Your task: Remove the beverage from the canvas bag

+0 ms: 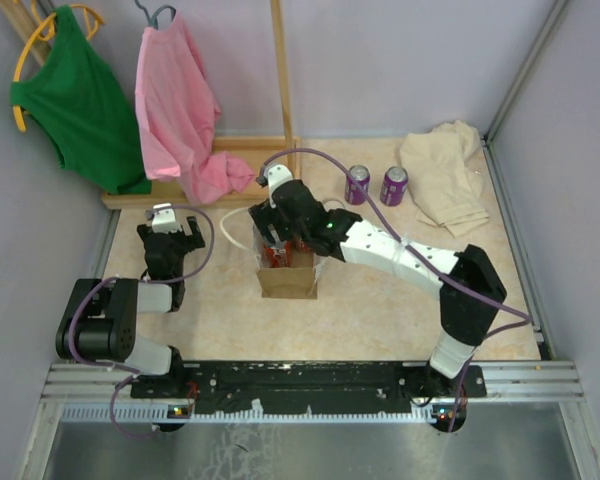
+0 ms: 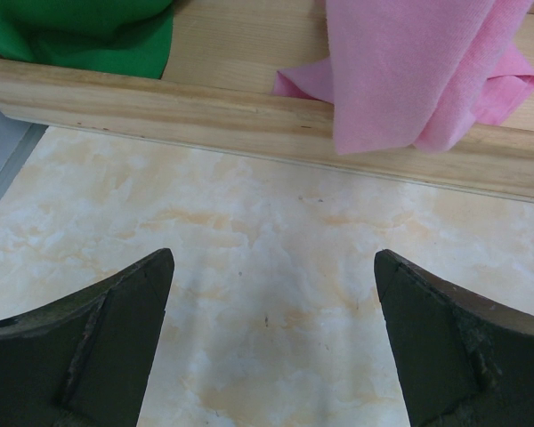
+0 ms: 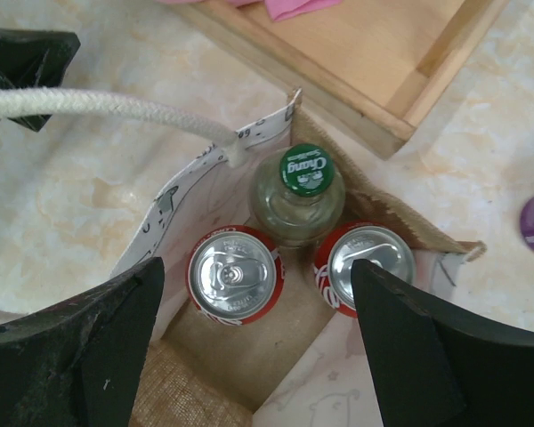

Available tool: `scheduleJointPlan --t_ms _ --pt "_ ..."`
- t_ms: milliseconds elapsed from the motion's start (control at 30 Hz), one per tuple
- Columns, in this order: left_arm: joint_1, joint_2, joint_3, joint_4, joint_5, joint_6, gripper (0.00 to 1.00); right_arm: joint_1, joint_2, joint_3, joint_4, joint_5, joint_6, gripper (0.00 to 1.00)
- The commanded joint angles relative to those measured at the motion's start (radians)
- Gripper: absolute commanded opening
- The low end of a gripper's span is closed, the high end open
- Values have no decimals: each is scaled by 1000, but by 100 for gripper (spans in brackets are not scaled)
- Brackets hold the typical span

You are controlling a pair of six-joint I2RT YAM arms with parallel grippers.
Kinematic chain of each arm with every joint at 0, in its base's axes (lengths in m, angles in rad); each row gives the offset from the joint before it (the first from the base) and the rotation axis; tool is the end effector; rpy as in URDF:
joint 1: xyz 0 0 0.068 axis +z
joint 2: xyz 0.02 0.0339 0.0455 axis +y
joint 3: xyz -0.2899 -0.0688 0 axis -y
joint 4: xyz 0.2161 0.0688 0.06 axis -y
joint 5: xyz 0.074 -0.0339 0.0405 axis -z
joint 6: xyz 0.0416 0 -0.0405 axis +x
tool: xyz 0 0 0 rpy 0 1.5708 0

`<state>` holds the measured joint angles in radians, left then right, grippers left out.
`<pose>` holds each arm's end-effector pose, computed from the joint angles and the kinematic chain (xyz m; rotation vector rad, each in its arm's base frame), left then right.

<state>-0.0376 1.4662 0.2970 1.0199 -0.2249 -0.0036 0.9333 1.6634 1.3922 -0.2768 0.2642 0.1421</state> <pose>0.2429 0.0001 0.2093 -0.1372 1.7135 0.1628 0.2281 0.2897 0.3426 -0.6690 2.0108 0.3662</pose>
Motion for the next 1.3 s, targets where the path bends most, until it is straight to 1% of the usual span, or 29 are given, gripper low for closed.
scheduleJointPlan --t_ms 0,100,200,333,833,1267 --pt "-2 -7 10 15 2 -10 100 19 38 11 7 -41 30 84" --pt "-2 -5 13 13 7 -10 100 26 46 -2 5 -55 43 84" --pt "-2 -6 11 11 8 -11 100 33 59 -11 4 -61 56 89" --pt "-2 -7 11 12 9 -12 100 38 76 -12 -2 -53 60 91" --pt "-2 -4 14 10 11 -12 100 39 155 -13 -12 -33 59 91" --pt "-2 7 19 7 16 -11 100 38 221 -9 18 -15 59 91"
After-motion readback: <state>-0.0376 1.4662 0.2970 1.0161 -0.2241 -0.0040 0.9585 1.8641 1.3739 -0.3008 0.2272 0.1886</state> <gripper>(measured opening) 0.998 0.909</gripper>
